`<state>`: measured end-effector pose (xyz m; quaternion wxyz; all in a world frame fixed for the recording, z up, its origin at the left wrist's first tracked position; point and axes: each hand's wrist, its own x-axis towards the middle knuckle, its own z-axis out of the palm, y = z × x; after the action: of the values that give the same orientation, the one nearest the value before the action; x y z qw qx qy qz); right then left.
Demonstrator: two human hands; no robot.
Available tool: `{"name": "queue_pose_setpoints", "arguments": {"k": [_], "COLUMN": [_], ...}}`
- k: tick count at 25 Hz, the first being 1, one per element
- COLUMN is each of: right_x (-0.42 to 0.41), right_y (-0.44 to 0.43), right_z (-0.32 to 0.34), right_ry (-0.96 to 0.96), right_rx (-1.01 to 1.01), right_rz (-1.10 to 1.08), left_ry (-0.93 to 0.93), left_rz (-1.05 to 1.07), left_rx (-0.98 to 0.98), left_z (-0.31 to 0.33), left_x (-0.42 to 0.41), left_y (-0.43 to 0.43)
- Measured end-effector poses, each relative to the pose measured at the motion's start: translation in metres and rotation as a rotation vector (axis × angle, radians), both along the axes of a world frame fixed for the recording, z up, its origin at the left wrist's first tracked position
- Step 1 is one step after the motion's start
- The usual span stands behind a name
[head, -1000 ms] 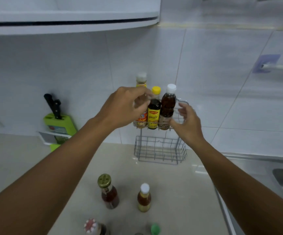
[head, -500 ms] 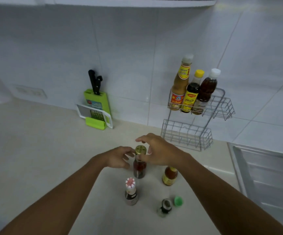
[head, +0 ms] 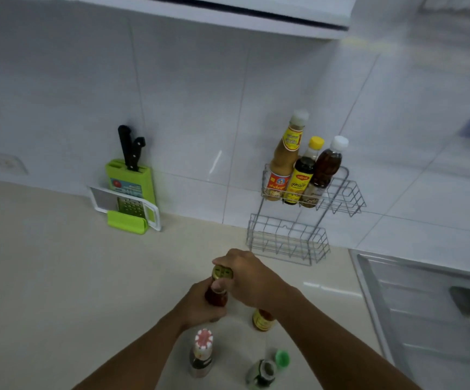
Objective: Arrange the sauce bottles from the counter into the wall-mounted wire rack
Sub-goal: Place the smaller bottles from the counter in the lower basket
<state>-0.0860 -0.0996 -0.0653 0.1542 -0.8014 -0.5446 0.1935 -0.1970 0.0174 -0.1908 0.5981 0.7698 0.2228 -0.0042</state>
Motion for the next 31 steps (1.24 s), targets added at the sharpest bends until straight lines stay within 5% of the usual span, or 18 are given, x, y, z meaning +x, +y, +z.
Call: {"name": "queue_pose_setpoints", "arguments": {"k": [6, 13, 22, 24, 28, 31], "right_x": [0.031, 0.056, 0.079, 0.073, 0.068, 0.069], "right_y": [-0.024, -0.057, -0.09, -0.089, -0.074, -0.066], "right_z": [0.076, 0.157, 0.213, 0.206, 0.188, 0.189], "right_ry": [0.088, 0.085, -0.163, -0.2, -0.012, 0.38], "right_rx": [0.224, 0.422, 0.207, 0.287, 0.69, 0.746], "right_rz": [-0.107, 0.064, 0.253, 0.259, 0.194, 0.292], "left_ry": [-0.141, -0.06, -0.083, -0.122, -0.208, -0.203], "left_rz": [-0.221, -0.511, -0.596, -0.544, -0.592, -0.807], "left_rx": [0.092, 0.117, 0.062, 0.085, -0.115, -0.439], "left_z": [0.089, 0.21, 0.26, 0.261, 0.262, 0.263], "left_x": [0.018, 0.036, 0.047, 0.049, 0.057, 0.068], "left_y": [0.032, 0.032, -0.009, -0.02, -0.038, -0.045]}}
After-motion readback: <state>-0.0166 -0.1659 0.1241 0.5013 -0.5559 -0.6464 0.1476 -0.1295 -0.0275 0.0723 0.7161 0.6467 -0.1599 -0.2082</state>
